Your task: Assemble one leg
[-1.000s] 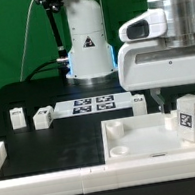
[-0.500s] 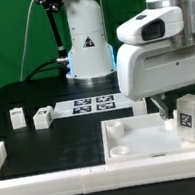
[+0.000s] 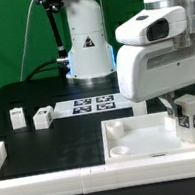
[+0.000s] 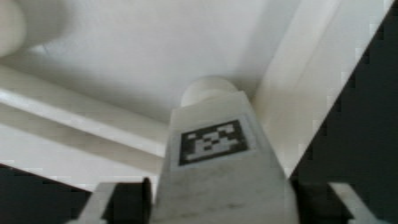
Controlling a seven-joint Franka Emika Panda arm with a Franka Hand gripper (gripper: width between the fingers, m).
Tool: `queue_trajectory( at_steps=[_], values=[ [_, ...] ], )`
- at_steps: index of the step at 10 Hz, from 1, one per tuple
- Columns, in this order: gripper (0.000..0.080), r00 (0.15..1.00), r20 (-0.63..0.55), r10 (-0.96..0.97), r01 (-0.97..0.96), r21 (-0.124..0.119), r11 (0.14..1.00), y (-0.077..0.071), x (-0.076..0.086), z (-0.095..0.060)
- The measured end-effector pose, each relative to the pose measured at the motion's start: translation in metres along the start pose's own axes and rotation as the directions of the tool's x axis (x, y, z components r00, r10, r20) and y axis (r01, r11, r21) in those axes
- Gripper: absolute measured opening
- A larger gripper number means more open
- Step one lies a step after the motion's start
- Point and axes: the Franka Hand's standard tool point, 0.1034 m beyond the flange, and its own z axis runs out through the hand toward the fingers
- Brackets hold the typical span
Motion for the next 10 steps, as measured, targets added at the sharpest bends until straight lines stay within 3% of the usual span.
queue_trajectory(
  at_steps=[3, 6, 10],
  values=[
    [0.029, 0.999, 0.0, 0.038, -0.038, 0.001, 0.999, -0.0001, 0.0, 0.0],
    [0.029, 0.952, 0.002, 0.307, -0.307, 0.006, 0.952, -0.0004, -0.0008, 0.0007],
    [0.0291, 0.716, -0.001, 0.698, -0.698, 0.004, 0.716, 0.0005, -0.0012, 0.0018]
  ],
)
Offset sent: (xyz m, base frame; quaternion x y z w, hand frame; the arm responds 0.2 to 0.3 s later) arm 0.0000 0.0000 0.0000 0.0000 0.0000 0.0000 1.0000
